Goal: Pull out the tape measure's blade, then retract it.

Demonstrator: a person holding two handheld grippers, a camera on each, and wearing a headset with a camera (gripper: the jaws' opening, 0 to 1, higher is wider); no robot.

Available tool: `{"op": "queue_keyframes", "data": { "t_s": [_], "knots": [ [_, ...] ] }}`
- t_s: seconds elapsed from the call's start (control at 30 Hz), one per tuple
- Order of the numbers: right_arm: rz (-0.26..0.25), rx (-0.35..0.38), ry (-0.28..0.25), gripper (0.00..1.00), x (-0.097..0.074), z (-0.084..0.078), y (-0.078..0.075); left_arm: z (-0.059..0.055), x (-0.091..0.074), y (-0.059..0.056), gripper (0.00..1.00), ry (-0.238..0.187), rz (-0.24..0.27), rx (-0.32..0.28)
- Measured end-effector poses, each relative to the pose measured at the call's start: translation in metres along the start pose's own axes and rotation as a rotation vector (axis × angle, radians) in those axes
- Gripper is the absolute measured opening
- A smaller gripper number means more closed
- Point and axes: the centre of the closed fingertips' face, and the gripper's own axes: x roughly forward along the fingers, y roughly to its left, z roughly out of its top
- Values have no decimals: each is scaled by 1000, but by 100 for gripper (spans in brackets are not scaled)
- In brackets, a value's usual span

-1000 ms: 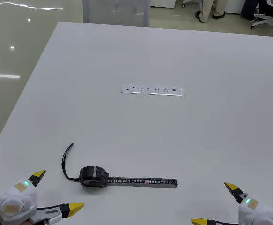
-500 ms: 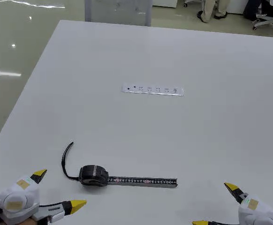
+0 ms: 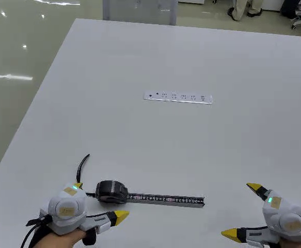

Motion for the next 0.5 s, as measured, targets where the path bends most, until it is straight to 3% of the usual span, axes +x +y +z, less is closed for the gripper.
{"op": "queue_keyframes", "data": {
  "t_s": [0.17,0.3,0.4,0.5],
  "knots": [
    [58,-46,45,95,13,1,-1,-3,8,-2,99,11,42,-27],
    [105,-96,44,89,21,8,1,-3,13,-1,100,7,76,-50],
    [144,-121,64,90,27,10,5,-3,16,2,100,5,113,-24],
    [202,-179,105,94,34,8,8,0,17,5,100,-12,148,-50]
  ]
}}
